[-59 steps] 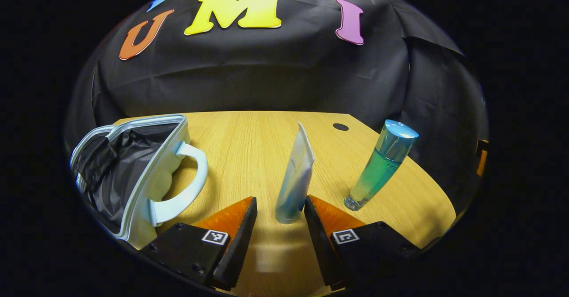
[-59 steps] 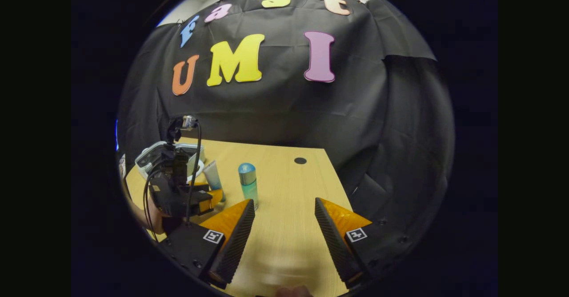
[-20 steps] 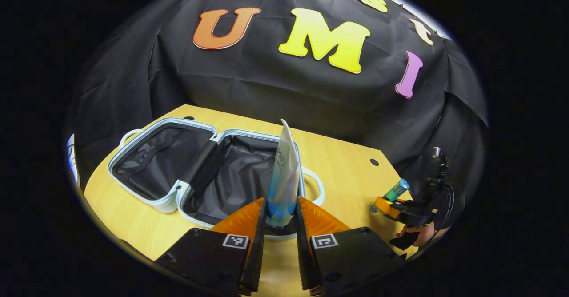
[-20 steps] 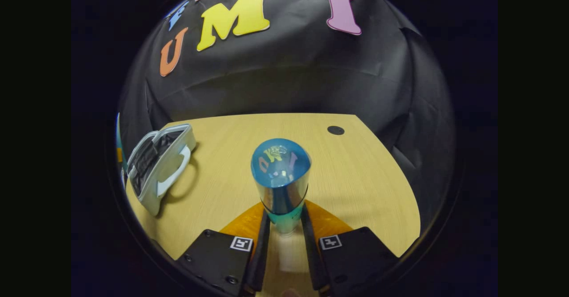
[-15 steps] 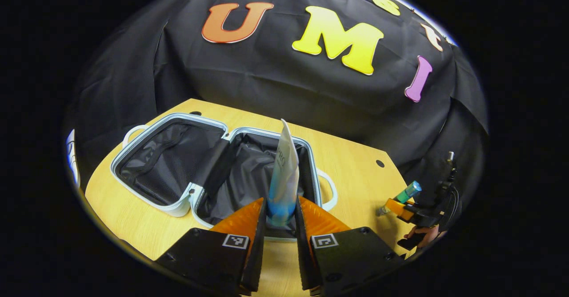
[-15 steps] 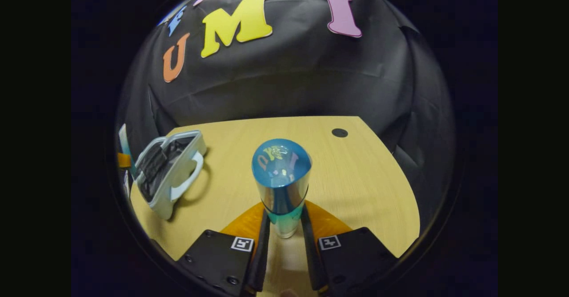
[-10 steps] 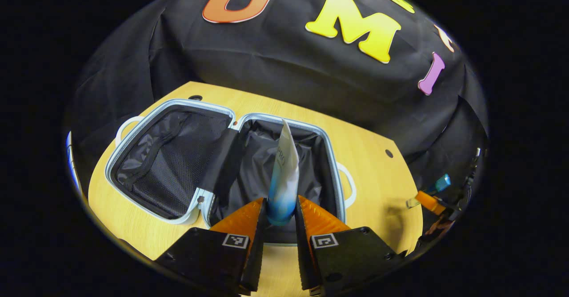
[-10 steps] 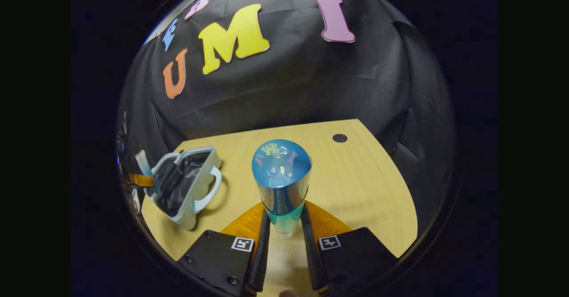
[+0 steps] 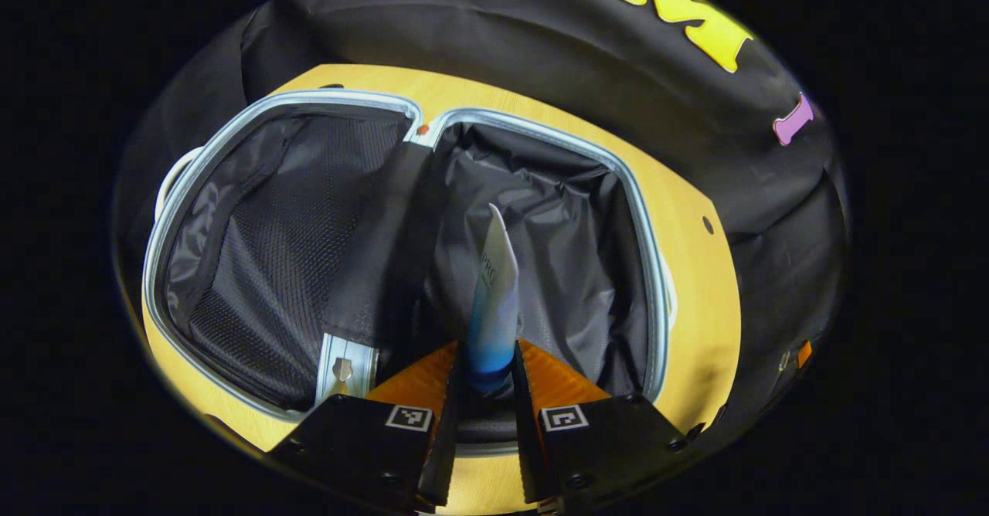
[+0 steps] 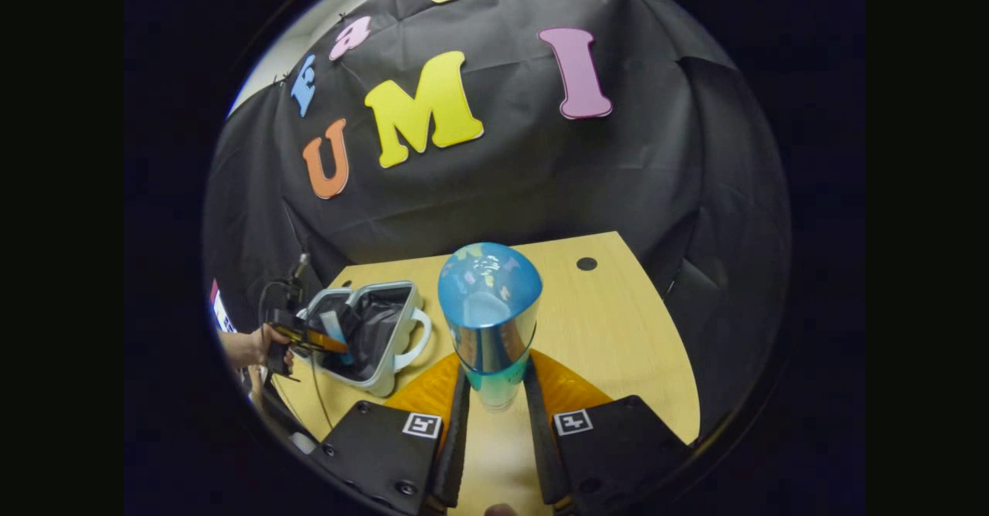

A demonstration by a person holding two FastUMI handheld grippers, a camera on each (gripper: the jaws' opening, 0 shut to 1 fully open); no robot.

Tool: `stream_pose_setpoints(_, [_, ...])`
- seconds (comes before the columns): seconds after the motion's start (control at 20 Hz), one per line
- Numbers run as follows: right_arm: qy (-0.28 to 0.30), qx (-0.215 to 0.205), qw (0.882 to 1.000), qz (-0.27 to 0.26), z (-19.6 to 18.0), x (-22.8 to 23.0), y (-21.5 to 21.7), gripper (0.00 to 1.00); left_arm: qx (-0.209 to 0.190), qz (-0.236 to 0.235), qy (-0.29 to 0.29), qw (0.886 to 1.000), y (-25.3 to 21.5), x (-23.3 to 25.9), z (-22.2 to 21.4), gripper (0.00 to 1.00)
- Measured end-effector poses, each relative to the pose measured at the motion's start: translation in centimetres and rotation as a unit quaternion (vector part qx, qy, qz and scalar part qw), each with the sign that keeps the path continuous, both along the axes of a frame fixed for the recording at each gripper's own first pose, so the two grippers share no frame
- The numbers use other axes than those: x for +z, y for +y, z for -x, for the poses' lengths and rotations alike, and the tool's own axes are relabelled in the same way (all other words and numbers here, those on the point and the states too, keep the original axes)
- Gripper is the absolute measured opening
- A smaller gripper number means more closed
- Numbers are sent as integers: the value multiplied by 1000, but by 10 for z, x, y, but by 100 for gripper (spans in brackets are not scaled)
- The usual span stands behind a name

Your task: First open the suitcase, pack the skin care products into it, and then close the suitcase.

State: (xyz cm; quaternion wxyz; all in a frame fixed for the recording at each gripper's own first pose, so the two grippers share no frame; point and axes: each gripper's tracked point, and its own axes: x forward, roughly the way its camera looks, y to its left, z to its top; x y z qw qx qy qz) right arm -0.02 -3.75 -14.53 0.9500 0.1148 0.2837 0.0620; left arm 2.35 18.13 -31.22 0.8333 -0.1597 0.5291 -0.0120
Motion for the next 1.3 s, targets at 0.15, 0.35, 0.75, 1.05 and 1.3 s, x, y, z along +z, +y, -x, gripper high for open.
stream_pose_setpoints(0.15, [8,15,1000,-11,16,14,10,36,-8,8,21,1000,-4,-6,-5,37])
stream_pose_setpoints(0.35, [2,56,998,-32,27,43,46,36,-11,19,38,999,-5,-9,-16,37])
stream_pose_setpoints(0.75, [10,134,990,-40,31,63,117,36,2,33,44,998,-8,-16,-21,37])
stream_pose_setpoints(1.05, [79,194,976,-66,12,43,188,36,33,68,20,997,-8,-14,-22,42])
stream_pose_setpoints(1.3, [115,221,967,-62,-17,20,231,36,19,89,-9,996,-21,2,-21,56])
